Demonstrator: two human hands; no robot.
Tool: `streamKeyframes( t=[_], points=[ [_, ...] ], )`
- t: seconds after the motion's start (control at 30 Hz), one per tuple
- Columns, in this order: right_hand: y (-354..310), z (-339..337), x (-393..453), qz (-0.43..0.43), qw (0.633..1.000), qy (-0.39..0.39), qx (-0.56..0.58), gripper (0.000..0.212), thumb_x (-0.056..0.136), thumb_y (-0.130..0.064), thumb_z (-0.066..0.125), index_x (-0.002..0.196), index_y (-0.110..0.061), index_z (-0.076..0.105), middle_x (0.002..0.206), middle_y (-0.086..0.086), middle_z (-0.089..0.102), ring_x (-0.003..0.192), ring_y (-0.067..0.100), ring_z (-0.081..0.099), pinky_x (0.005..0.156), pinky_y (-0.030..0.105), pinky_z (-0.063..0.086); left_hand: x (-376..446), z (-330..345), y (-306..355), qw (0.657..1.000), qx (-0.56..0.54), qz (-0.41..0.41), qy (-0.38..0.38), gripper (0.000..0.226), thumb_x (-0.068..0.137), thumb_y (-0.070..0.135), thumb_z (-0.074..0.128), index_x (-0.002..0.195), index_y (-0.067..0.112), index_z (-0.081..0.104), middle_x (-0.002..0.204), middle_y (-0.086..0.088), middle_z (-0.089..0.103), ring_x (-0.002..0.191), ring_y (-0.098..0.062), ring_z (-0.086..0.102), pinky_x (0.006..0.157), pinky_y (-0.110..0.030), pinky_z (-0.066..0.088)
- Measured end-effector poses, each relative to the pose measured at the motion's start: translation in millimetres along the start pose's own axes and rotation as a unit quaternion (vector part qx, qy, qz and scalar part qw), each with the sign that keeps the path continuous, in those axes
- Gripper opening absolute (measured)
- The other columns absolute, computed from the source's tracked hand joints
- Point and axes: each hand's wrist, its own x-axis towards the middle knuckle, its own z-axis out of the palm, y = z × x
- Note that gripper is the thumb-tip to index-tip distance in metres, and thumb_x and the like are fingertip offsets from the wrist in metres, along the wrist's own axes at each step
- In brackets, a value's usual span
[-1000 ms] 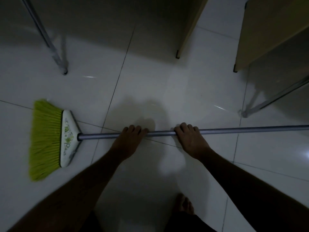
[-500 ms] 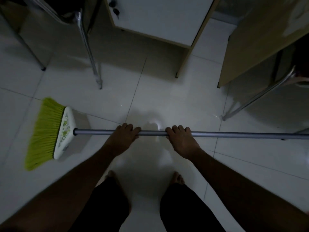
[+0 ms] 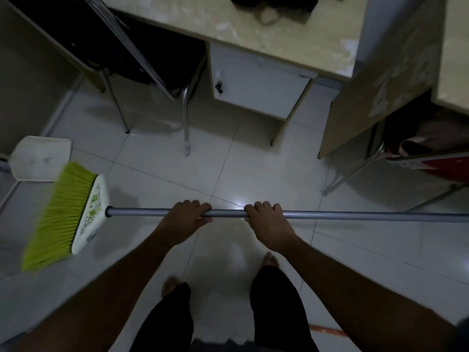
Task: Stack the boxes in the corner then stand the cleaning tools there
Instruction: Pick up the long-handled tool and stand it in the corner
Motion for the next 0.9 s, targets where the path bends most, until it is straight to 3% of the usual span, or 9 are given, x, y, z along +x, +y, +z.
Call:
streamKeyframes(
  t=[0.13,0.27,0.37,0.6,0.73,0.9],
  points=[
    [-40,-59,-4,-0.005,0.999,0.044,0.003,0.025,0.103,-0.037,0.044,0.115,-0.021,0.058,0.103,0.004,0.063,0.086,0.025,0.058,0.075,0.041,0.044,-32,-59,-4,0.999,-0.028,-0.032,-0.017,0.069,0.093,0.074,0.015,0.11,0.026,0.061,0.084,0.003,0.061,0.072,-0.021,0.056,0.067,-0.035,0.042],
    [-77,-118,0,-0.004,0.995,0.097,-0.019,0.031,0.103,-0.043,0.041,0.112,-0.021,0.06,0.102,0.004,0.062,0.087,0.025,0.056,0.076,0.041,0.043,-55,-122,-13,0.997,-0.049,-0.046,-0.027,0.045,0.095,0.067,0.027,0.101,0.031,0.053,0.081,0.009,0.057,0.071,-0.016,0.052,0.066,-0.034,0.034],
    [-102,-171,5,0.01,0.993,0.117,-0.022,0.039,0.102,-0.052,0.036,0.114,-0.024,0.061,0.105,0.002,0.059,0.093,0.022,0.054,0.084,0.042,0.044,-71,-174,-13,0.997,-0.062,-0.05,-0.021,0.026,0.101,0.056,0.04,0.095,0.031,0.048,0.074,0.01,0.054,0.064,-0.012,0.051,0.06,-0.032,0.033],
    [-153,-276,9,0.057,0.974,0.221,-0.006,0.032,0.096,-0.05,0.054,0.109,-0.023,0.064,0.108,0.003,0.053,0.101,0.023,0.049,0.094,0.043,0.04,-100,-262,-19,0.991,-0.113,-0.067,0.004,0.022,0.103,0.052,0.041,0.092,0.033,0.042,0.071,0.008,0.053,0.062,-0.007,0.05,0.054,-0.03,0.032],
    [-194,-326,10,0.054,0.942,0.324,0.07,0.022,0.093,-0.04,0.062,0.093,-0.018,0.061,0.098,0.004,0.053,0.094,0.023,0.049,0.085,0.04,0.041,-115,-302,-20,0.983,-0.156,-0.092,0.022,0.029,0.102,0.054,0.041,0.094,0.027,0.047,0.077,0.006,0.055,0.068,-0.013,0.053,0.057,-0.034,0.035],
    [-237,-359,19,0.067,0.905,0.35,0.231,0.023,0.096,-0.034,0.065,0.083,-0.017,0.056,0.078,-0.003,0.052,0.075,0.013,0.047,0.066,0.026,0.039,-130,-341,-17,0.971,-0.201,-0.111,0.063,0.029,0.104,0.049,0.039,0.1,0.021,0.047,0.076,-0.001,0.055,0.067,-0.019,0.055,0.059,-0.036,0.041]
  ],
)
